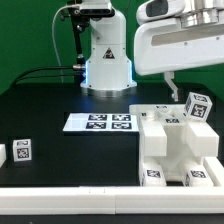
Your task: Assemble chair
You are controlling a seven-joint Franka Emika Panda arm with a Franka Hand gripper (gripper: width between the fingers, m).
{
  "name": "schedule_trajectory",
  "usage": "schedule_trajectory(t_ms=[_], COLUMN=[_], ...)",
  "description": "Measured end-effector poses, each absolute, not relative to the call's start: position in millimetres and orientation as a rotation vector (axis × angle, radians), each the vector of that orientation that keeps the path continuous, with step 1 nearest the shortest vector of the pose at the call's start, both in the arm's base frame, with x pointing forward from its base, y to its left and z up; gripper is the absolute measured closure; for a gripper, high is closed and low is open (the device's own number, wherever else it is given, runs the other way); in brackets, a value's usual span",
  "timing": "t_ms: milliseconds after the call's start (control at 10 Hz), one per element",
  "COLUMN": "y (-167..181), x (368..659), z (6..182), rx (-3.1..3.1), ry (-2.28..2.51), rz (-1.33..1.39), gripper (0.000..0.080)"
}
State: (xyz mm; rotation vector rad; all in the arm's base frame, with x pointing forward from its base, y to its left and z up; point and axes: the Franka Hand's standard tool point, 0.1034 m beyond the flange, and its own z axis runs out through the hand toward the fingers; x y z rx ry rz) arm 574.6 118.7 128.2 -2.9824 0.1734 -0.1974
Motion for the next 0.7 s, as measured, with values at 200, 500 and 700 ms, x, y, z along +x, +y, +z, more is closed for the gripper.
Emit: schedule_trajectory(t_ms=[200, 500, 700], y=[109.0, 107.3, 101.1], x=[571.4, 575.6, 586.3], z=[125.4, 125.1, 121.2], rx=[-2.971, -2.969, -3.017], ry=[0.223, 0.227, 0.288], rz=[0.025, 0.049, 0.101], gripper=[0.0151, 0.0151, 0.0151])
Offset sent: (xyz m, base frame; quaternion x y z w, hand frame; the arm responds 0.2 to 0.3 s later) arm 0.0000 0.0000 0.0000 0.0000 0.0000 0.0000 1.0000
